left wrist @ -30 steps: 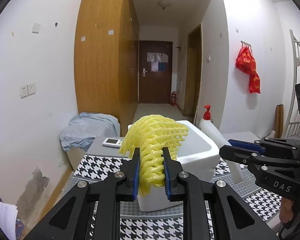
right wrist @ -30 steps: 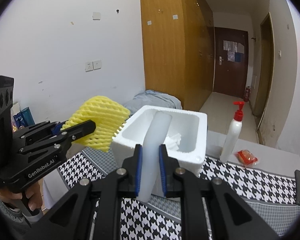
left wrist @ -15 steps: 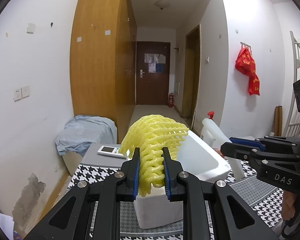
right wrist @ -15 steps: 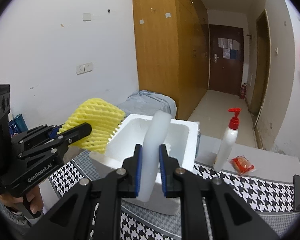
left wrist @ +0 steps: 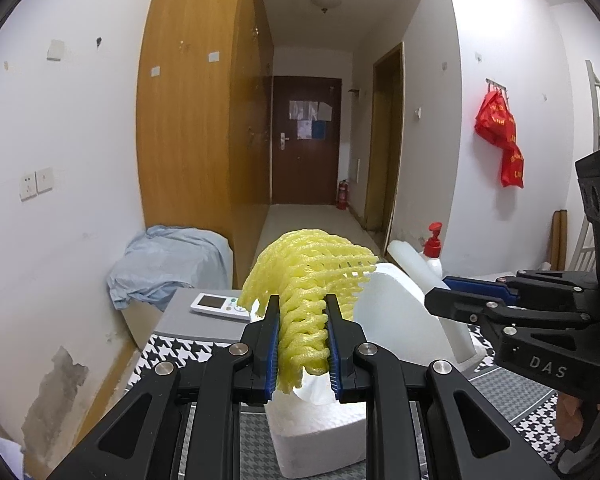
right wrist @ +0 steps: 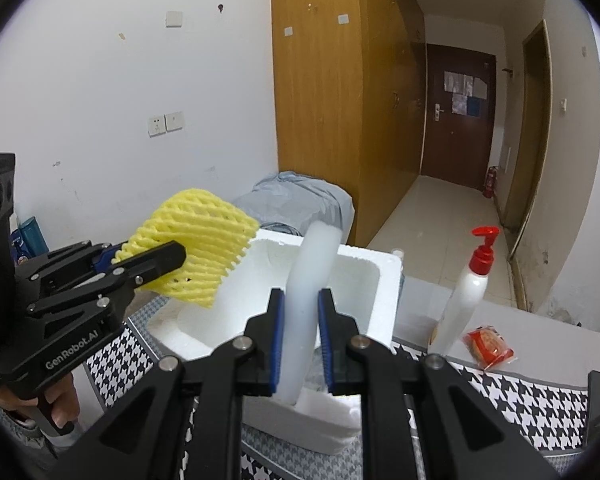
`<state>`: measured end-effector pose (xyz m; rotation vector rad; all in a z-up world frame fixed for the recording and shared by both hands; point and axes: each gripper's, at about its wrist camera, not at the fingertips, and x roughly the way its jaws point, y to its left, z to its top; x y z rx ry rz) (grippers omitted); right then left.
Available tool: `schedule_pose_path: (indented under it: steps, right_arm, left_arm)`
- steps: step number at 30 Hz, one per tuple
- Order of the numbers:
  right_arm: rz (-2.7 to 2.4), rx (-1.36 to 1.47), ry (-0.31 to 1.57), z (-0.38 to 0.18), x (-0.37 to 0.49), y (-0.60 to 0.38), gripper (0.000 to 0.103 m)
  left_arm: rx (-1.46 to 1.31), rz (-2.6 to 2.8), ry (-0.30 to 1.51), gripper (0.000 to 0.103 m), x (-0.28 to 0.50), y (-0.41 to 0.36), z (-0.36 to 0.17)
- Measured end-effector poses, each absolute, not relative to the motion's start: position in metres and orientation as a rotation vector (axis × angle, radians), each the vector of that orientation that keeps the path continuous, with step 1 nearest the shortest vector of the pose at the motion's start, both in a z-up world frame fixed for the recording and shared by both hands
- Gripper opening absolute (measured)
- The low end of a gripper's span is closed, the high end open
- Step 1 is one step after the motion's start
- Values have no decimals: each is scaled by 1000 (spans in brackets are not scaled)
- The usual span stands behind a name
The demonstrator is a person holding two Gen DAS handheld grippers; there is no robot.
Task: Organize soft objects
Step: 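Carry the yellow mesh and white foam strip over the foam box with both grippers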
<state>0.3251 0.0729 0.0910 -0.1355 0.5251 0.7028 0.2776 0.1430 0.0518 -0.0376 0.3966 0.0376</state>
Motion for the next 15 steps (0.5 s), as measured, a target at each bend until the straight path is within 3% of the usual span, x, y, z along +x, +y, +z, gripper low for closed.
schedule_pose_path:
  steps: [12,14,15]
  right_arm:
    - [731,-149,543,84,338,84,20]
    - [746,-128,559,81,343,83,26]
    - [749,-123,575,79,347,83,34]
  left_arm:
    - [-47,61,407,21,278,149,53]
    - [-48,67,407,21,278,149,53]
    - [-49,68,407,21,278,149,53]
